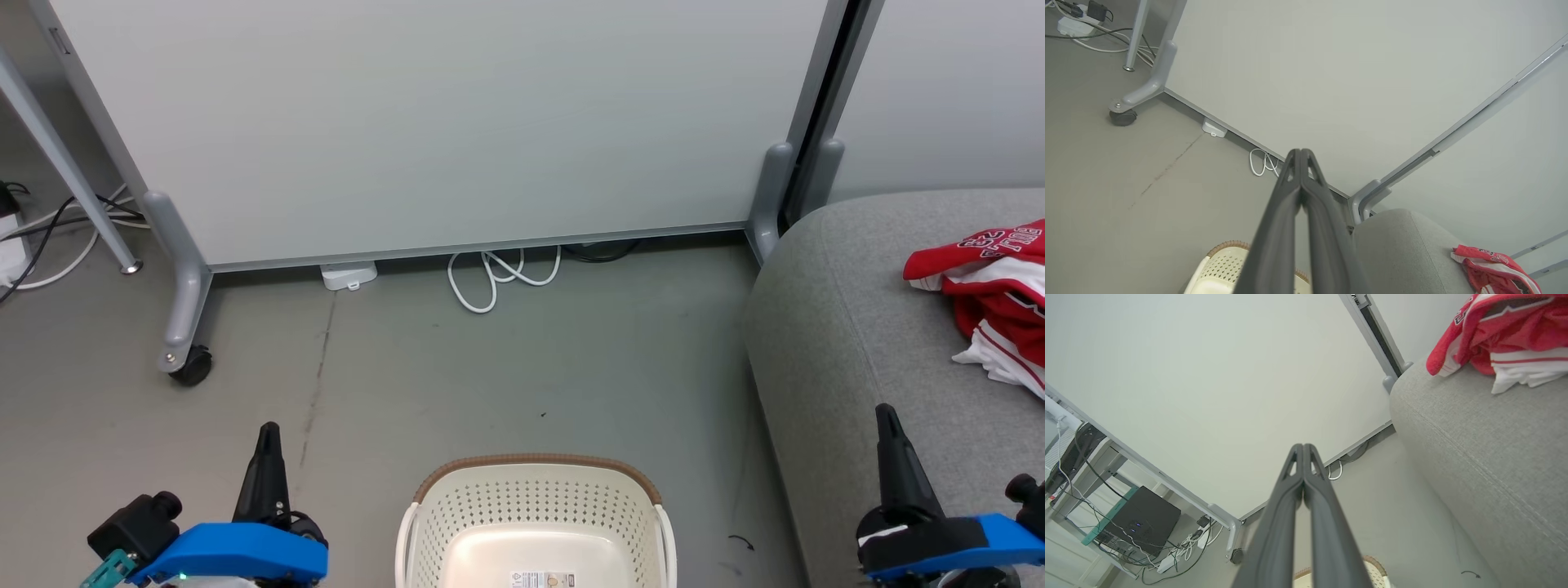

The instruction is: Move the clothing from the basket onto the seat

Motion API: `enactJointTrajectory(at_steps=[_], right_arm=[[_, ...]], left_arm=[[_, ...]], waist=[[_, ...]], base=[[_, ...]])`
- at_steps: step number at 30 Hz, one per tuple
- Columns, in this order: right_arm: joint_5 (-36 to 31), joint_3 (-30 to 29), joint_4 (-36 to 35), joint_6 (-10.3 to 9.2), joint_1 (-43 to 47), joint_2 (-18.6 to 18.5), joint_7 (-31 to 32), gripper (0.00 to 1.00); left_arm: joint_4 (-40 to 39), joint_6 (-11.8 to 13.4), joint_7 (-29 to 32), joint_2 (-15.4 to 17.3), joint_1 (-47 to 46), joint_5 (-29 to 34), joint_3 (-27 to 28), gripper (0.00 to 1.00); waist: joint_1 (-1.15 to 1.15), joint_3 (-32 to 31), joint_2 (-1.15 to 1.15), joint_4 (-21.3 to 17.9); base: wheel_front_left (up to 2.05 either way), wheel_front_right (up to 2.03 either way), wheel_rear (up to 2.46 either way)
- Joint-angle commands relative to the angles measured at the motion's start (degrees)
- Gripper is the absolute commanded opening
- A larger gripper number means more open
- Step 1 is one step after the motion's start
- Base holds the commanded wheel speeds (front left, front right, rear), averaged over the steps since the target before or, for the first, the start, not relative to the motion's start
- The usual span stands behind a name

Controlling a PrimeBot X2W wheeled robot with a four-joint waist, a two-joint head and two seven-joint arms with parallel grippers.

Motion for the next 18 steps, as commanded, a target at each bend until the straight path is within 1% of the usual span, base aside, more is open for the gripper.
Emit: enactJointTrajectory(at_steps=[1, 18], right_arm=[[2.1, -0.1, -0.6, 0.02, -1.9, -0.3, 0.4, 0.00], [15.0, -0.3, 0.2, 0.02, -3.0, -0.3, 3.7, 0.00]], left_arm=[[-0.9, -0.4, 0.4, 0.1, -1.9, -1.9, 0.6, 0.00], [-1.2, -1.0, 3.6, 0.0, -2.8, -14.3, 2.5, 0.00]], waist=[[-0.01, 0.0, 0.00, 0.0], [-0.01, 0.2, 0.00, -0.5]], base=[[0.00, 0.00, 0.00], [0.00, 0.00, 0.00]])
